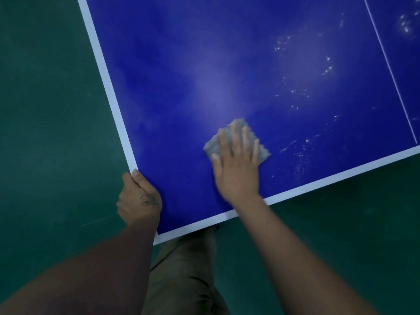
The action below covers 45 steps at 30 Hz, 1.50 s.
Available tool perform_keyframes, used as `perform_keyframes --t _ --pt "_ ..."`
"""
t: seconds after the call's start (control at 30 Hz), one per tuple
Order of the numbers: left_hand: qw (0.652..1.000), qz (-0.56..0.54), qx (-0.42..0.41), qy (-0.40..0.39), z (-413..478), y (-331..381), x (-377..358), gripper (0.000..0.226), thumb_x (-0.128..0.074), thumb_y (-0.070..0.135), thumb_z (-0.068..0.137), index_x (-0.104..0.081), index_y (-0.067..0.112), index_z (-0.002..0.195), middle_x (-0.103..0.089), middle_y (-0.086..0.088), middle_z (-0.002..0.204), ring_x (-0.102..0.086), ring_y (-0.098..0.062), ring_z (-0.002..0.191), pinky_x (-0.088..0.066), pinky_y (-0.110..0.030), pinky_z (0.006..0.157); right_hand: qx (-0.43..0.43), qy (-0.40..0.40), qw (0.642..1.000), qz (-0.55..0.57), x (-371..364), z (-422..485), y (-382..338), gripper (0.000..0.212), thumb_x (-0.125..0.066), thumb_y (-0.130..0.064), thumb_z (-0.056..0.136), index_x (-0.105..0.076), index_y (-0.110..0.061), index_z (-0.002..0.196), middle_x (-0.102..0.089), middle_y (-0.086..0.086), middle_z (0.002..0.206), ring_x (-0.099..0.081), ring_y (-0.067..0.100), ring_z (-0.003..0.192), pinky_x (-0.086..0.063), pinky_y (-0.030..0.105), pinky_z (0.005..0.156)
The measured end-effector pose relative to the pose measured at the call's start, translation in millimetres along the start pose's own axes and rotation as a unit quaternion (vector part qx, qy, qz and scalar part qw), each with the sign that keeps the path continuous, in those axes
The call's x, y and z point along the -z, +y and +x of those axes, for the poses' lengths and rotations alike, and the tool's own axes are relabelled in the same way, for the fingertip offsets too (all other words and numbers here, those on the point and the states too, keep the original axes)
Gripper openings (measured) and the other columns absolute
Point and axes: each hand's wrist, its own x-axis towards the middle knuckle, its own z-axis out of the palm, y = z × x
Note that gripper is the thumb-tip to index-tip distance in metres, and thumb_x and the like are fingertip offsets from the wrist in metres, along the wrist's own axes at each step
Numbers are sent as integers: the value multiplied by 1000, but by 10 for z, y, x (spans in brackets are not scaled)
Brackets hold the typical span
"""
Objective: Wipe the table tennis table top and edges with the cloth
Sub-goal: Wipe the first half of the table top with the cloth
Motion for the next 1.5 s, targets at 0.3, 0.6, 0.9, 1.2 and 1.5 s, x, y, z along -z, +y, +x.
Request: perform_keyframes --t 0.3,0.6,0.9,1.2,1.5 --pt "1000 1 4 -3 5 -19 -4 53 -11 62 108 -40 20 91 -45 -1 67 -52 -33 69 -42 -46 71 62 -4 998 -11 -77 -397 533 65 -35 -48 111 -18 -30 171 -7 2 180 -3 26 166 -11 57 133" --pt "1000 8 11 -2 -6 9 15 49 -12 63 108 -36 24 89 -41 1 64 -46 -28 62 -39 -44 68 -93 9 996 -6 289 473 1003 65 -26 -46 114 -9 -22 172 4 12 179 4 36 166 -6 65 131" --pt "1000 -5 25 -12 -26 26 32 50 -11 62 106 -40 23 93 -45 0 71 -52 -33 71 -41 -46 71 190 -15 981 -30 -6 282 108 65 -35 -51 112 -20 -26 171 -5 4 180 0 28 167 -8 58 133" --pt "999 -4 37 -14 -54 69 52 58 -14 62 104 -49 16 110 -68 -26 92 -53 -35 76 -41 -48 75 80 15 996 -26 426 1362 1071 63 -28 -51 113 -16 -26 171 -6 7 180 -4 31 166 -10 61 132" --pt "1000 9 6 17 -138 127 97 54 -20 59 108 -45 22 138 -74 -19 108 -66 -42 81 -43 -46 76 157 -17 987 -40 285 681 591 66 -32 -46 113 -13 -22 172 0 14 179 1 37 166 -5 62 131"
